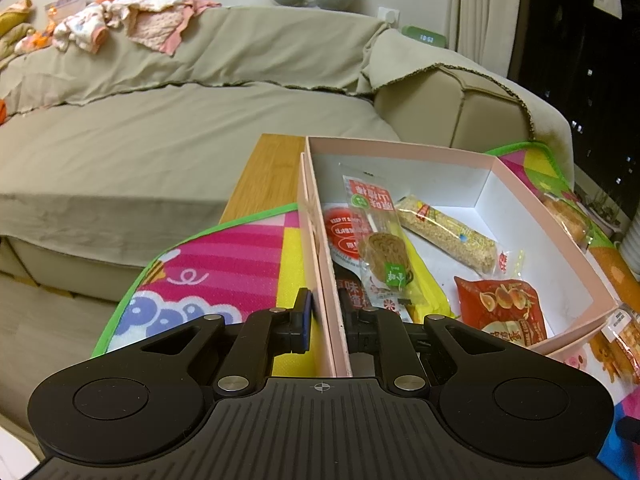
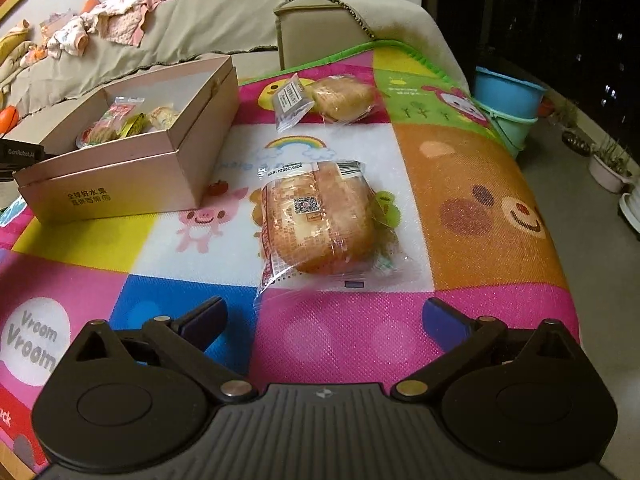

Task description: Organize objects

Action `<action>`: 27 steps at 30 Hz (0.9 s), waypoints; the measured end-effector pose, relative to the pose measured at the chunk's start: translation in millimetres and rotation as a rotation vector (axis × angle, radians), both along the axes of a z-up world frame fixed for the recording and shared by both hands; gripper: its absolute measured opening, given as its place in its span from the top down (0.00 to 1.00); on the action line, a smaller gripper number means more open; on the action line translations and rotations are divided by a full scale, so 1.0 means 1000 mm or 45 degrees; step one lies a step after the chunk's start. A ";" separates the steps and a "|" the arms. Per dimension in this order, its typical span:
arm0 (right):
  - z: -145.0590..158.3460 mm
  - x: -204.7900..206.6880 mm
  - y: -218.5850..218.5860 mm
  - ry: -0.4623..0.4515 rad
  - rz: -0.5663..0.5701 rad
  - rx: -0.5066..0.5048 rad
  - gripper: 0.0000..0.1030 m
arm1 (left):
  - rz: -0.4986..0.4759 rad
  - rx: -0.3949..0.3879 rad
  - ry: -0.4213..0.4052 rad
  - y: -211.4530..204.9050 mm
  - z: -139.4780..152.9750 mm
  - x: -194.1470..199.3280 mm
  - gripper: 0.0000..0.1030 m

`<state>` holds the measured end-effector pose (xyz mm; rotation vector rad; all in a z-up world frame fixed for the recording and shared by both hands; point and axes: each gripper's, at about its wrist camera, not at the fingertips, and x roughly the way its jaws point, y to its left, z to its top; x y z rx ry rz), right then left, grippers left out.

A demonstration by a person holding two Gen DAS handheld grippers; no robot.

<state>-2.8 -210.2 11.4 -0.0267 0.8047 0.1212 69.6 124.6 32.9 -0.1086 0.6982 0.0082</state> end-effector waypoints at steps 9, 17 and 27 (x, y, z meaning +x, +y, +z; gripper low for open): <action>0.039 0.026 -0.003 -0.086 0.091 0.010 0.00 | -0.003 0.005 0.003 -0.001 0.001 0.001 0.85; 0.074 0.131 -0.002 -0.113 0.082 0.066 0.00 | -0.004 0.005 0.004 -0.002 0.001 0.002 0.85; 0.024 0.281 0.018 0.142 0.014 0.076 0.03 | -0.007 0.012 0.014 -0.004 0.003 0.003 0.85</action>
